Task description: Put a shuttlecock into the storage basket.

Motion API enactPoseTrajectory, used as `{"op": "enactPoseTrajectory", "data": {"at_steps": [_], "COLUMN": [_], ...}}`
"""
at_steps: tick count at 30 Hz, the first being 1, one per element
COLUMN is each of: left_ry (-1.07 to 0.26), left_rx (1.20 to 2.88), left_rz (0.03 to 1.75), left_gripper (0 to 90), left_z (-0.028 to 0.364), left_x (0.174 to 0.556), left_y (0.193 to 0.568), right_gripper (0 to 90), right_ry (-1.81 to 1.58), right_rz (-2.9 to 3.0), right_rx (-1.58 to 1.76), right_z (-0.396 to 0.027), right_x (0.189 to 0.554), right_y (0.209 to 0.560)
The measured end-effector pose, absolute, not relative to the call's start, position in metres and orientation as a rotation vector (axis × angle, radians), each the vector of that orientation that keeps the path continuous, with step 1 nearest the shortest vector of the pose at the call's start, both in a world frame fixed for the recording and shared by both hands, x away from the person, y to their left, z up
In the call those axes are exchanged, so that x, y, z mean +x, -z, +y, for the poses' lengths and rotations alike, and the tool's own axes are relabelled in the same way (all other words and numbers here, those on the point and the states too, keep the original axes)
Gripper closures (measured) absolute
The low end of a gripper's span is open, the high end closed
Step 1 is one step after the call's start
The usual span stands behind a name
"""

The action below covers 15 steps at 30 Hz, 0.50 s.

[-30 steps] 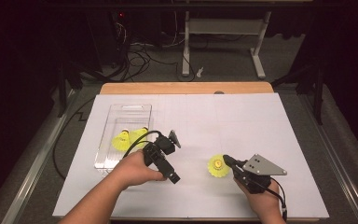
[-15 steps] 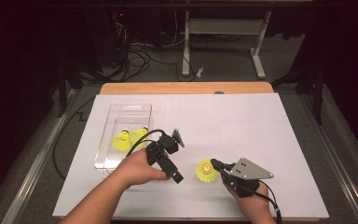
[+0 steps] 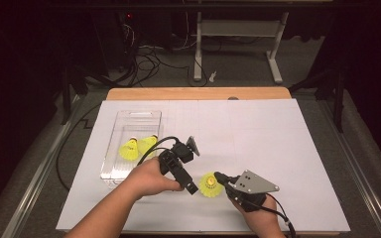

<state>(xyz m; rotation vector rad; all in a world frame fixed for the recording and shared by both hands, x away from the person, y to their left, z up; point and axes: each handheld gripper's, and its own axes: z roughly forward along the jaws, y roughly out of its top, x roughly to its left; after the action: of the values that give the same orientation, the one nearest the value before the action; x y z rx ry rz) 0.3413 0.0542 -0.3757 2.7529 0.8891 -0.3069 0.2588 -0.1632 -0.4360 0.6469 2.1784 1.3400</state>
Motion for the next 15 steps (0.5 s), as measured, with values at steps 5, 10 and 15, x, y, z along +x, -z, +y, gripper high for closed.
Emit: {"op": "enactPoseTrajectory", "data": {"at_steps": [5,10,15], "left_ry": [0.309,0.311,0.306], "left_rx": [2.752,2.759,2.757], "left_rz": [0.894,0.899,0.904], "left_gripper": [1.7,2.7,7.9], "left_z": [0.050,0.049,0.048], "left_x": [0.341,0.343,0.343], "left_y": [0.374,0.376,0.377], "right_gripper": [90.0,90.0,90.0], "right_ry": [-1.349,-1.367,-1.375], "right_rz": [2.185,2.190,2.182], "right_rx": [0.620,0.607,0.587], "right_z": [-0.156,-0.151,-0.147], "right_x": [0.257,0.254,0.253], "right_y": [0.435,0.435,0.433]}}
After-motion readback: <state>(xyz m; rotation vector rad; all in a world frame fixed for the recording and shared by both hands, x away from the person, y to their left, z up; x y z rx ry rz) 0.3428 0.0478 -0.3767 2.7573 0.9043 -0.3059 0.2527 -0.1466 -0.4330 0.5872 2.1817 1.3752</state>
